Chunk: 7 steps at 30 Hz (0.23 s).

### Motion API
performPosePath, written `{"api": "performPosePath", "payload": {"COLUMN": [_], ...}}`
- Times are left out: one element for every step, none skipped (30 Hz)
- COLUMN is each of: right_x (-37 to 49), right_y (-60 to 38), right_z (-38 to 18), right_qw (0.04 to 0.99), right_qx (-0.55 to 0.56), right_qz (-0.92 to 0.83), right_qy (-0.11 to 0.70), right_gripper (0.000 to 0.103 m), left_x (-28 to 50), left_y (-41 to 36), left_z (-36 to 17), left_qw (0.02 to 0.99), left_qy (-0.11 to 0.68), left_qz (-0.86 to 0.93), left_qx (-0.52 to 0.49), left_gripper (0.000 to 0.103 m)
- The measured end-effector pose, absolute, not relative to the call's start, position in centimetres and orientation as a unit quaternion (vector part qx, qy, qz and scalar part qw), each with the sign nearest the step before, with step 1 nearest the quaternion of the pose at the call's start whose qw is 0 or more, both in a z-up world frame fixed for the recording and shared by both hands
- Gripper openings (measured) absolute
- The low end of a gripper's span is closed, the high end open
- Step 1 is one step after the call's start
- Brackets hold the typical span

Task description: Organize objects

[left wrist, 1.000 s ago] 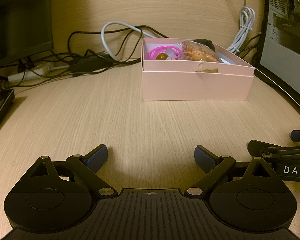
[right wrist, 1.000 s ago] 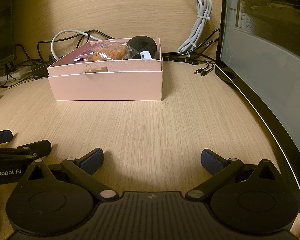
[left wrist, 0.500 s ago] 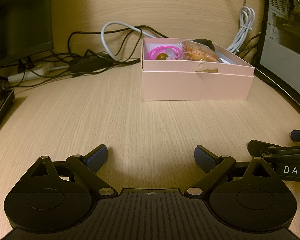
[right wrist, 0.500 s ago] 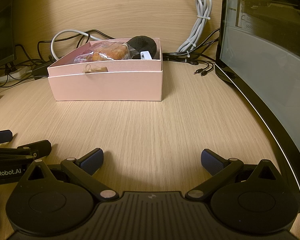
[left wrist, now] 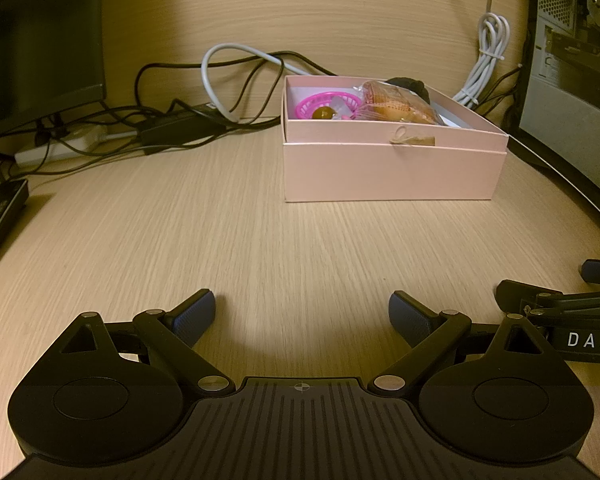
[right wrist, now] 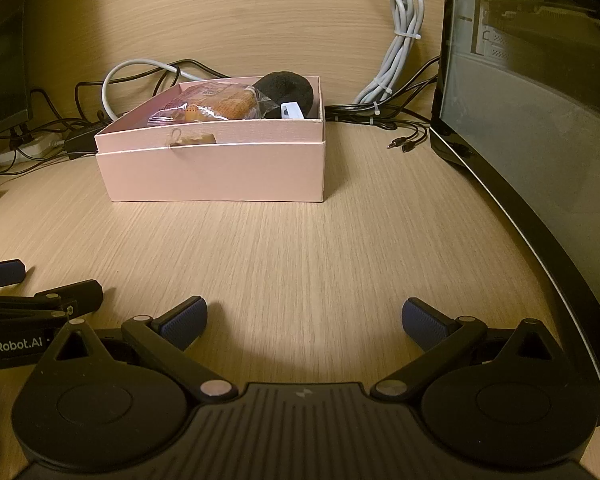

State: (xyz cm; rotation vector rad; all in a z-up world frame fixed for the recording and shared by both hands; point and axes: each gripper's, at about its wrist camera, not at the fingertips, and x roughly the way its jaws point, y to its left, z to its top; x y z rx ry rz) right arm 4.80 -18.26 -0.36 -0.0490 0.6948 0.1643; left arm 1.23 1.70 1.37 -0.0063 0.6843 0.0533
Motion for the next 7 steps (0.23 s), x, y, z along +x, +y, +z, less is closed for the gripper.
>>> {"api": "performPosePath", "payload": {"right_x": [4.8, 4.82, 4.8, 4.81, 4.8, 4.8, 4.8], "right_y": [-18.27, -18.26, -18.27, -18.27, -18.27, -18.27, -18.27], "right_z": [-0.36, -0.35, -0.36, -0.35, -0.36, -0.36, -0.36], "right_qw": [0.937, 0.937, 0.937, 0.937, 0.937, 0.937, 0.937], "right_qx": [-0.024, -0.024, -0.024, -0.024, -0.024, -0.024, -0.024], "right_qz": [0.08, 0.08, 0.08, 0.08, 0.08, 0.08, 0.08], "right_qy": [0.34, 0.34, 0.34, 0.34, 0.34, 0.34, 0.34], "right_gripper": [0.103, 0.103, 0.103, 0.103, 0.103, 0.103, 0.103], "left_x": [1.22, 1.22, 1.22, 1.22, 1.23, 1.27, 1.28], "left_y": [1.69, 1.68, 1.66, 1.66, 1.66, 1.69, 1.68], "left_z": [1.38, 1.38, 1.38, 1.38, 1.39, 1.39, 1.39], "left_qw": [0.942, 0.942, 0.942, 0.942, 0.942, 0.942, 0.942], "left_qy": [0.335, 0.335, 0.335, 0.335, 0.335, 0.335, 0.335], "left_qz": [0.026, 0.026, 0.027, 0.027, 0.026, 0.024, 0.024], "left_qx": [-0.003, -0.003, -0.003, -0.003, -0.003, -0.003, -0.003], "left_gripper": [0.097, 0.097, 0.097, 0.097, 0.097, 0.097, 0.097]}}
